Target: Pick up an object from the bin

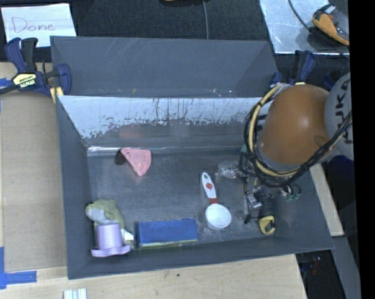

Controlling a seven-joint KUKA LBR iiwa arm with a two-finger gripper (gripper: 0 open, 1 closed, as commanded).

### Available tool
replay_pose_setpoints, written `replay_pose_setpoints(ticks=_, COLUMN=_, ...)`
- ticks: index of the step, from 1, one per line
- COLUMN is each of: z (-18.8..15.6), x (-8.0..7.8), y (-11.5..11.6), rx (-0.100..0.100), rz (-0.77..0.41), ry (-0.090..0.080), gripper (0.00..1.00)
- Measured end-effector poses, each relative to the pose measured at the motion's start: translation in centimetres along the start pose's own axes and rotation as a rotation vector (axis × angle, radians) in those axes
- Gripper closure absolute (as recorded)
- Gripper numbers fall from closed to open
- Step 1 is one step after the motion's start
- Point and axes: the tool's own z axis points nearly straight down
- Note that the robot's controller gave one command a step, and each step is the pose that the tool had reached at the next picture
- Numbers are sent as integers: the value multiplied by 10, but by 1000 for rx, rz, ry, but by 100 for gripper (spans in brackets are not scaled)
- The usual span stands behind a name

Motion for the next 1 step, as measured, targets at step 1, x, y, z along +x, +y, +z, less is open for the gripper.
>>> replay_pose_setpoints(ticks=1, z=-20, x=7, y=39, rx=3, rz=100, ry=-8, gripper=0)
